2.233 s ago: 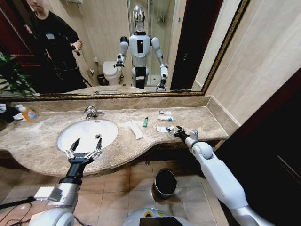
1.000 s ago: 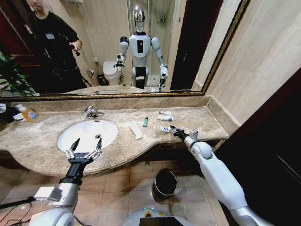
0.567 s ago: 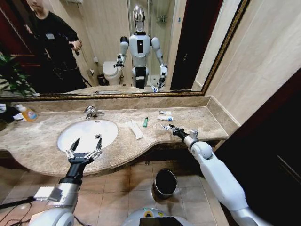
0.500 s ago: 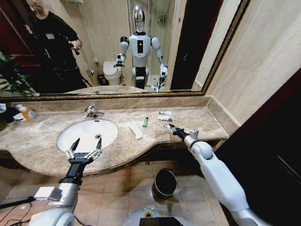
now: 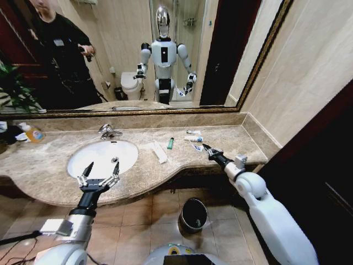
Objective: Pick up the trash from the sink and place it in the trash bin.
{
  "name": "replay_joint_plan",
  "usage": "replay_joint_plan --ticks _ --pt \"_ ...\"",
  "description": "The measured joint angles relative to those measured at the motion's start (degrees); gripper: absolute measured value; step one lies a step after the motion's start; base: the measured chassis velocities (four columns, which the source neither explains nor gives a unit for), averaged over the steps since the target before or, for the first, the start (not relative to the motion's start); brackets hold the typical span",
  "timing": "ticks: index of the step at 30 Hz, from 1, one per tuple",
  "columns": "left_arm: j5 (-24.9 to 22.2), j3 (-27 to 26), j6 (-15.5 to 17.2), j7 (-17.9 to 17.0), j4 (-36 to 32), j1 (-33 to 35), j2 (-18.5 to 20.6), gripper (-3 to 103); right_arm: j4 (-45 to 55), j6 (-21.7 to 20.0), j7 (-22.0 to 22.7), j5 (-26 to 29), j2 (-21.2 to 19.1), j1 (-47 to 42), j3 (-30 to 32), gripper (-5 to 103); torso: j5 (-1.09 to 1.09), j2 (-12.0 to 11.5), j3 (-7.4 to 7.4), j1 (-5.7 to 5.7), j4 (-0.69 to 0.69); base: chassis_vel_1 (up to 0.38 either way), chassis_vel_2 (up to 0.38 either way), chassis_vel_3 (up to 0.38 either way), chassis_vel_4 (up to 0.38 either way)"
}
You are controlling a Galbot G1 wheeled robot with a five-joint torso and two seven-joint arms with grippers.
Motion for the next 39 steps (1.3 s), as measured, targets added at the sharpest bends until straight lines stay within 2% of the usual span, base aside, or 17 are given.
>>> replay_joint_plan --ticks 9,13,16,19,21,26,31,39 --pt "0.0 0.0 0.0 0.0 0.0 0.0 0.0 100 2.6 1.0 -1.8 -1.0 -0.3 -9.6 4.1 0 0.0 0.0 0.0 0.0 0.0 0.0 0.0 0.0 0.0" --pt "0.0 0.0 0.0 0.0 0.0 0.0 0.0 100 4.6 2.8 -3.8 -2.2 1.2 -14.8 5.4 0 -0.01 0.0 0.0 0.0 0.0 0.0 0.0 0.0 0.0" --pt "0.0 0.0 0.0 0.0 0.0 0.0 0.0 100 5.9 5.2 -7.5 -4.5 3.2 -19.3 6.2 0 -0.02 0.0 0.0 0.0 0.0 0.0 0.0 0.0 0.0" --pt "0.0 0.0 0.0 0.0 0.0 0.0 0.0 100 5.8 5.9 -8.6 -5.7 4.0 -20.7 6.1 0 -0.01 0.0 0.0 0.0 -0.01 0.0 0.0 0.0 0.0" --pt "0.0 0.0 0.0 0.0 0.0 0.0 0.0 100 4.1 7.7 -9.9 -8.7 6.0 -22.3 5.4 0 0.0 0.0 0.0 0.0 0.0 0.0 0.0 0.0 0.0" --pt "0.0 0.0 0.0 0.0 0.0 0.0 0.0 100 0.2 9.7 -10.7 -11.8 8.0 -22.5 4.4 0 -0.02 0.0 0.0 0.0 0.0 0.0 0.0 0.0 0.0" --pt "0.0 0.0 0.0 0.0 0.0 0.0 0.0 100 -11.7 13.8 -12.1 -16.6 10.1 -20.2 4.2 0 0.0 0.0 0.0 0.0 0.0 0.0 0.0 0.0 0.0" --pt "0.0 0.0 0.0 0.0 0.0 0.0 0.0 100 -21.8 15.4 -10.5 -20.0 11.8 -17.7 3.1 0 -0.01 0.0 0.0 0.0 0.0 0.0 0.0 0.0 0.0"
